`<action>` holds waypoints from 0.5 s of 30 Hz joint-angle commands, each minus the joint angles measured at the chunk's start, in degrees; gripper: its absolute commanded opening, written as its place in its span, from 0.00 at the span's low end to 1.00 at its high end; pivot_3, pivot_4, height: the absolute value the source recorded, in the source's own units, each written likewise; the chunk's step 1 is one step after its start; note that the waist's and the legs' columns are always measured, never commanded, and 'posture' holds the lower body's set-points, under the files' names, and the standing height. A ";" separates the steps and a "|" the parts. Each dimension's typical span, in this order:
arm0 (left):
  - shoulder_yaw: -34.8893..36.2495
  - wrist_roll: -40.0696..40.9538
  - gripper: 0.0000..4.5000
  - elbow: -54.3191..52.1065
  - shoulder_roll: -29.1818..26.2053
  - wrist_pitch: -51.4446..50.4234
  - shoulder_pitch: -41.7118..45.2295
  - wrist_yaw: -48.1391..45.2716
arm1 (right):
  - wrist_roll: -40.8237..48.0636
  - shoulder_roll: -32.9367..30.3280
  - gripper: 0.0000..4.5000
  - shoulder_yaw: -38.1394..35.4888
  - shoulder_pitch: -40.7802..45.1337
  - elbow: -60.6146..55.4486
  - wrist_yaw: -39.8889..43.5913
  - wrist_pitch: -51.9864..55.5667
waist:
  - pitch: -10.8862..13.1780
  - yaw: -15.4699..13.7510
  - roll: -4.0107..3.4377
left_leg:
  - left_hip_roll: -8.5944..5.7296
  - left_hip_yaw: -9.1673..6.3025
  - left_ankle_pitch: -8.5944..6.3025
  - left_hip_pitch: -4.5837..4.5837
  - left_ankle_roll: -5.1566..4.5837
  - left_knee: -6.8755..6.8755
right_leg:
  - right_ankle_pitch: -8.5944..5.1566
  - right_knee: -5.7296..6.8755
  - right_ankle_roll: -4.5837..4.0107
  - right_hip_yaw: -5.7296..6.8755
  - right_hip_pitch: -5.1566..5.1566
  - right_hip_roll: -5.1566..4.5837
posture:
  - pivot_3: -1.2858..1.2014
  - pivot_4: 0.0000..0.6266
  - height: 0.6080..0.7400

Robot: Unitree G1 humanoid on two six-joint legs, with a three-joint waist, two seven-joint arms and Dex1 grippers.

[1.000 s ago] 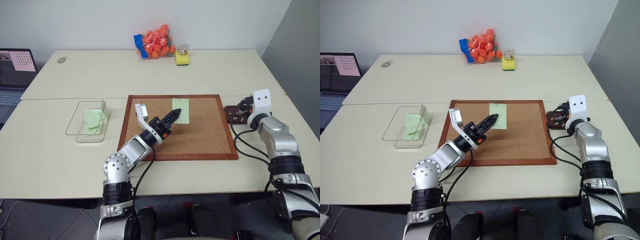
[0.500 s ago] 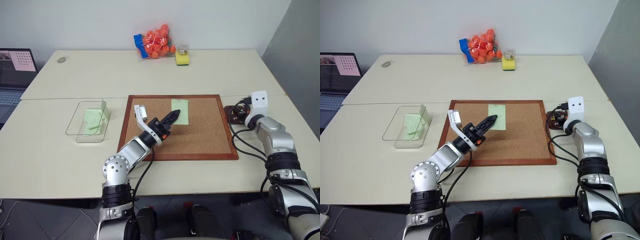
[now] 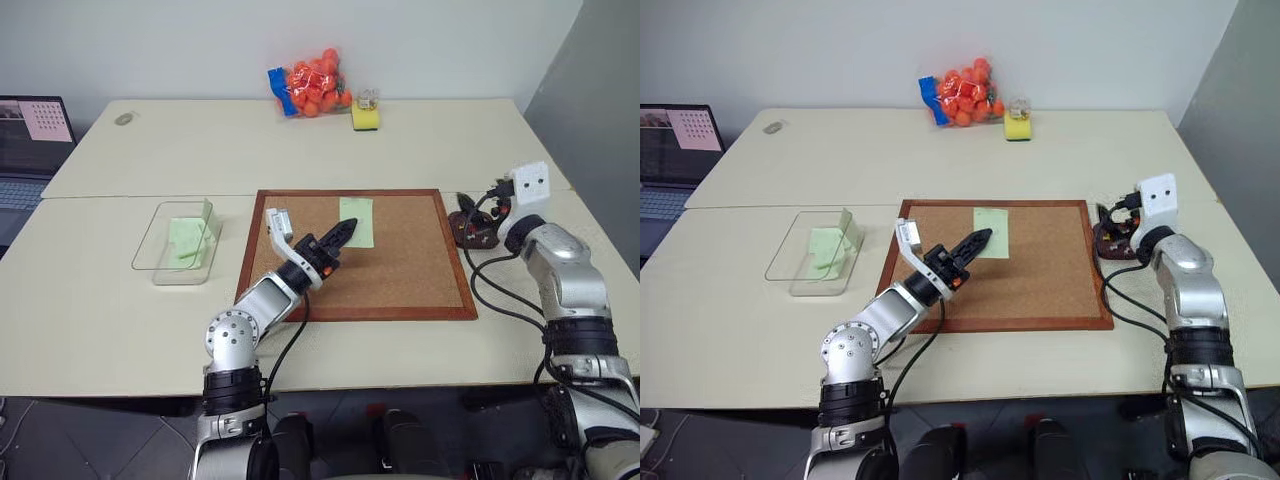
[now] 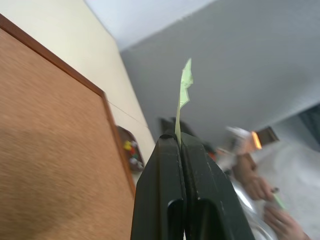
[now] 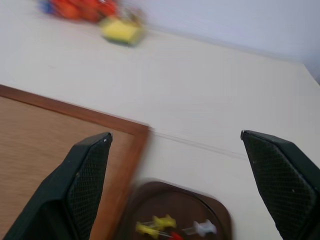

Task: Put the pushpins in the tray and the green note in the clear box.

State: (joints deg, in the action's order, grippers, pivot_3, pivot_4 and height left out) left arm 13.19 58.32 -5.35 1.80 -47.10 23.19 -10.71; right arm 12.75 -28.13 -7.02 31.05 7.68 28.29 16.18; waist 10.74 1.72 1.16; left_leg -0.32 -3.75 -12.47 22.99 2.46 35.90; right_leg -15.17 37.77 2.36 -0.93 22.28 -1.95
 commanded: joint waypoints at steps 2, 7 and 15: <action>-2.49 -9.81 0.00 -7.23 -2.67 6.26 1.64 5.05 | 6.92 -0.47 0.97 4.21 -5.77 -18.18 10.58 -0.70 | 0.00 0.04 0.01 | 0.02 -0.04 0.00 -0.01 0.00 -0.02 | 0.00 -0.01 0.00 0.01 -0.01 0.03 | 0.52 0.24 1.00; -8.77 -27.49 0.00 -14.94 -8.70 12.52 0.50 11.60 | 7.80 2.18 0.97 8.90 -7.34 -24.07 11.65 0.25 | 0.02 -0.04 0.04 | 0.00 -0.04 0.00 -0.01 0.01 0.00 | 0.02 -0.03 0.03 0.00 -0.02 0.00 | 0.52 0.24 1.00; -13.12 -48.99 0.00 -22.63 -13.04 18.31 -3.23 21.09 | 10.87 4.18 0.97 9.17 -7.00 -24.57 15.29 -1.45 | 0.03 -0.40 0.05 | -0.02 -0.08 0.00 0.00 0.01 -0.03 | 0.03 -0.07 0.02 0.02 -0.02 -0.07 | 0.52 0.24 1.00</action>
State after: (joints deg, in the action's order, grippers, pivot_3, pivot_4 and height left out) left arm 0.15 13.49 -24.69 -10.97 -30.62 20.12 8.26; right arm 21.72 -24.12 3.47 23.36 -15.02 42.66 16.43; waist 10.77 1.33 1.21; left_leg -0.34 -3.83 -12.47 23.00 2.46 35.87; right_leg -15.15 37.71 2.38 -0.90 22.27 -2.02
